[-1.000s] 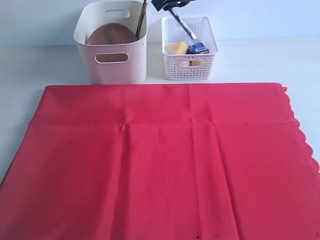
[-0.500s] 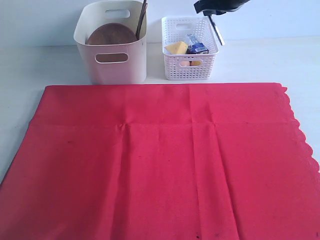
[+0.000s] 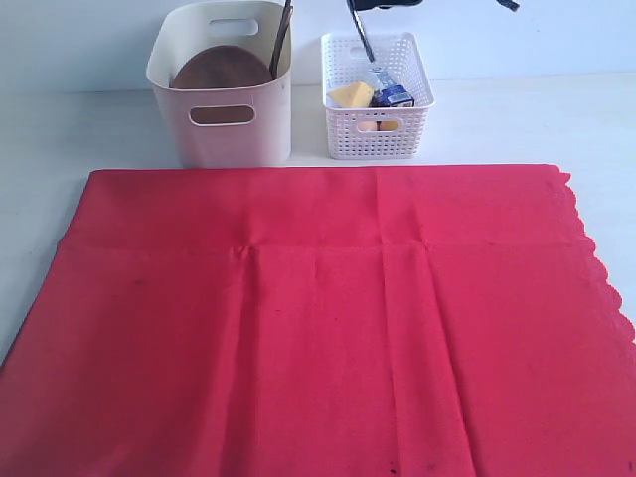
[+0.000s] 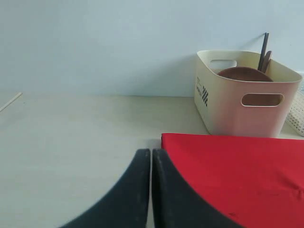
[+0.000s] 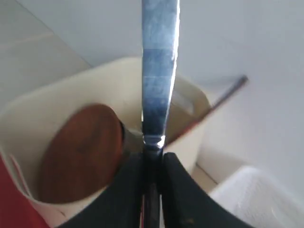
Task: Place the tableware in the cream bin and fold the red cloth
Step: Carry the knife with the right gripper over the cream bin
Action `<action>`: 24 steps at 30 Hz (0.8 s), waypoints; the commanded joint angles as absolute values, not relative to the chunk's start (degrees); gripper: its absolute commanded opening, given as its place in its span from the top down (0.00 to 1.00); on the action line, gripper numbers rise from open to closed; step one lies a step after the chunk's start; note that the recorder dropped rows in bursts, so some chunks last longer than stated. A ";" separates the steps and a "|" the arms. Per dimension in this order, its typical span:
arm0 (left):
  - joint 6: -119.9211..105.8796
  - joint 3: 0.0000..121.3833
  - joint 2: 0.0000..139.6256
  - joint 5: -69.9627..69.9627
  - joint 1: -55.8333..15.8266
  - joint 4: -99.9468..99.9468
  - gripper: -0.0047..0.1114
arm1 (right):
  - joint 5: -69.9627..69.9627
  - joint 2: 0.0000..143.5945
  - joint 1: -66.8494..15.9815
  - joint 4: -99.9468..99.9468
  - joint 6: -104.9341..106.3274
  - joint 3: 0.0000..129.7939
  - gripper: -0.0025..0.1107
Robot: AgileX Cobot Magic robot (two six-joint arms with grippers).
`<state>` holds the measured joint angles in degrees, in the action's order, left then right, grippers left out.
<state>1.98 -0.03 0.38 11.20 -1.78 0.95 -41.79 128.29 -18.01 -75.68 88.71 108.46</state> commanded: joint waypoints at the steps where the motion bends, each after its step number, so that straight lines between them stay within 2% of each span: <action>1: 2.06 0.00 0.00 11.21 -1.62 0.59 0.93 | -56.11 129.01 -18.01 -92.34 108.65 108.36 0.98; 6: 2.06 0.00 0.00 11.21 -1.62 0.59 0.93 | -62.55 130.80 -18.01 -99.46 116.82 108.36 0.98; 16: 2.06 0.00 0.00 11.21 -1.62 0.59 0.93 | -69.96 131.84 -16.86 -99.95 116.93 108.36 0.98; 24: 2.06 0.00 0.00 11.21 -1.62 0.59 0.93 | -69.79 131.84 -19.36 -99.95 113.12 108.36 0.98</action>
